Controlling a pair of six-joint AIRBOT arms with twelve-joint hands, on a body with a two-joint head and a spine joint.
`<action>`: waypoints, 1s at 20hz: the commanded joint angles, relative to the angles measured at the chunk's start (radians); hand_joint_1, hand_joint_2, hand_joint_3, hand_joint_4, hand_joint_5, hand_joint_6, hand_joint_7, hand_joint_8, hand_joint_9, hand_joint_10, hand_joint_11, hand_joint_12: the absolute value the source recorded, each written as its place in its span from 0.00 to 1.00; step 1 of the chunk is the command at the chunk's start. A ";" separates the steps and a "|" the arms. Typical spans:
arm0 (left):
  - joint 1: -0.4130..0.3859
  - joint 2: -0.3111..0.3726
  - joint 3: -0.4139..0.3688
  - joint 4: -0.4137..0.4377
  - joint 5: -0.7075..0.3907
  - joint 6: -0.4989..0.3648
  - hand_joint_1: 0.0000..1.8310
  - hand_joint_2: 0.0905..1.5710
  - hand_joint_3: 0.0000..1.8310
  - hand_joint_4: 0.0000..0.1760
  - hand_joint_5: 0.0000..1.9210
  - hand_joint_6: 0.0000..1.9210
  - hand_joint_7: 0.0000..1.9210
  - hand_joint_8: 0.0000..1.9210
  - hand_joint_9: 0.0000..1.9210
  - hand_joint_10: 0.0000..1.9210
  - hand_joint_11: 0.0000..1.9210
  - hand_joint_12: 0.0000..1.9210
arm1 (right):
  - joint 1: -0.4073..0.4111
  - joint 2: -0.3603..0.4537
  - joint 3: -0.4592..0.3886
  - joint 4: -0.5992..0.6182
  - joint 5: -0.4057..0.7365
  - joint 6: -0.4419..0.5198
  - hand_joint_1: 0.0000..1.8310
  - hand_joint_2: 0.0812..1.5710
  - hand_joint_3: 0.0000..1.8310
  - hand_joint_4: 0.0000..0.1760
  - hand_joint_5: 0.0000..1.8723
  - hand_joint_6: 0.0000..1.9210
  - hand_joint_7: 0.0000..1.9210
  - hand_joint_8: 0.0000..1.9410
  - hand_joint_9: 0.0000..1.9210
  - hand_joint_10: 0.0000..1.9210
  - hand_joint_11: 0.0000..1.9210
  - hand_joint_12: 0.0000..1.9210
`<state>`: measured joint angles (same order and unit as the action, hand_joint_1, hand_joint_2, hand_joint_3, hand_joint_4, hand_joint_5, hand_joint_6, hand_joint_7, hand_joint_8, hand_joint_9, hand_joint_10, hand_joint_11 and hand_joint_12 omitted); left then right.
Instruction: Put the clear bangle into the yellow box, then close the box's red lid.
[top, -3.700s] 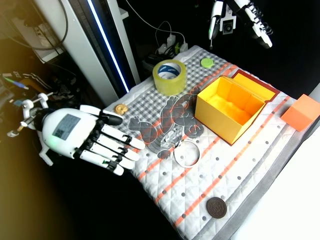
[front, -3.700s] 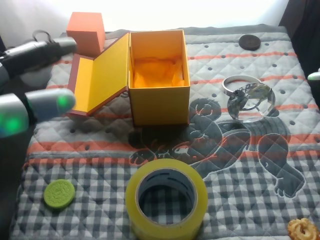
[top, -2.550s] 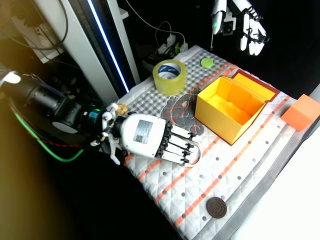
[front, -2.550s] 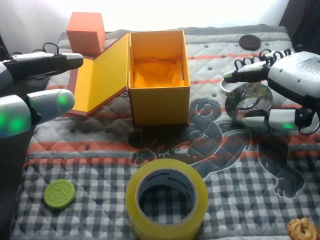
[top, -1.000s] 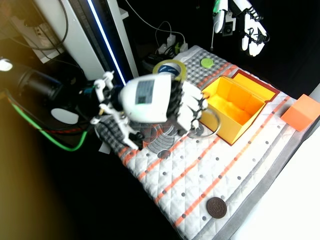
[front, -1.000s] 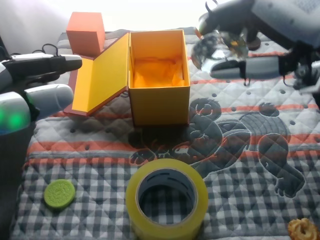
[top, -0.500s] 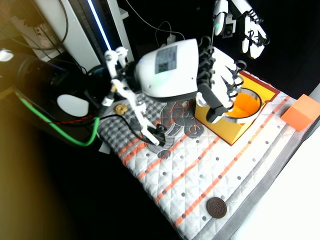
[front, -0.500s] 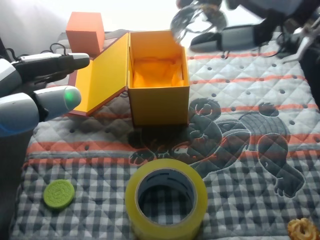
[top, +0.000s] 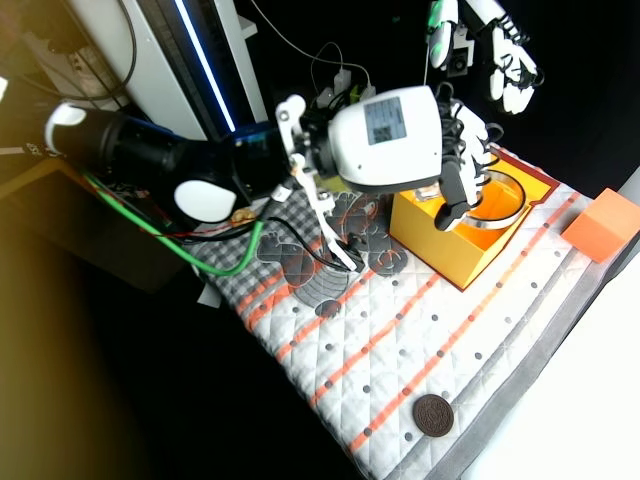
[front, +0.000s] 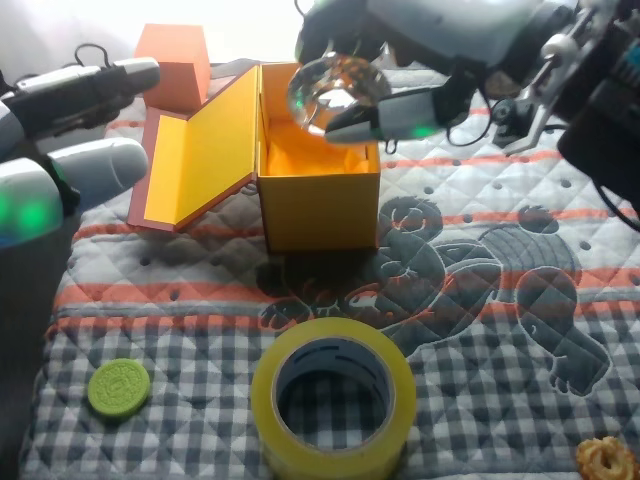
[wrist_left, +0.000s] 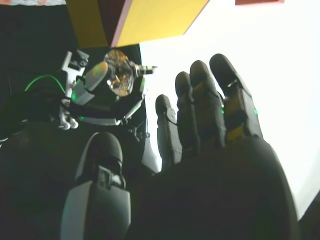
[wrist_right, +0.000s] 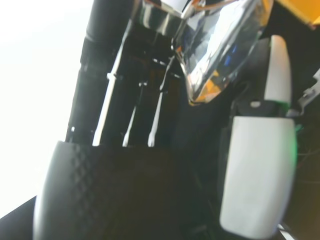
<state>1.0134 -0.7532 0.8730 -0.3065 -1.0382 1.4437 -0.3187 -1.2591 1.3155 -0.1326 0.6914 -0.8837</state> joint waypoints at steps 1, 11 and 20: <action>-0.013 0.007 -0.003 0.003 -0.142 -0.005 0.13 0.76 0.00 1.00 0.19 0.00 0.19 0.00 0.19 0.00 0.00 0.44 | 0.023 -0.001 0.009 0.018 0.138 0.004 0.69 0.66 0.00 0.00 0.53 0.47 0.64 0.32 0.75 0.00 0.69 0.30; -0.018 -0.005 0.003 -0.001 -0.143 -0.005 0.14 0.75 0.00 0.97 0.19 0.00 0.21 0.00 0.21 0.00 0.00 0.46 | 0.006 -0.056 0.034 0.036 0.101 0.008 0.69 0.66 0.00 0.00 0.55 0.41 0.63 0.36 0.75 0.00 0.59 0.47; -0.018 -0.005 0.000 -0.010 -0.141 -0.005 0.15 0.75 0.00 0.97 0.19 0.00 0.21 0.00 0.21 0.00 0.00 0.48 | -0.020 -0.037 0.020 0.062 0.106 0.008 0.46 0.63 0.00 0.00 0.27 0.00 0.27 0.00 0.34 0.00 0.13 0.59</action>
<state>1.0103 -0.7570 0.8730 -0.3195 -1.0603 1.4437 -0.3416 -1.3029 1.3380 -0.0830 0.6762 -0.8772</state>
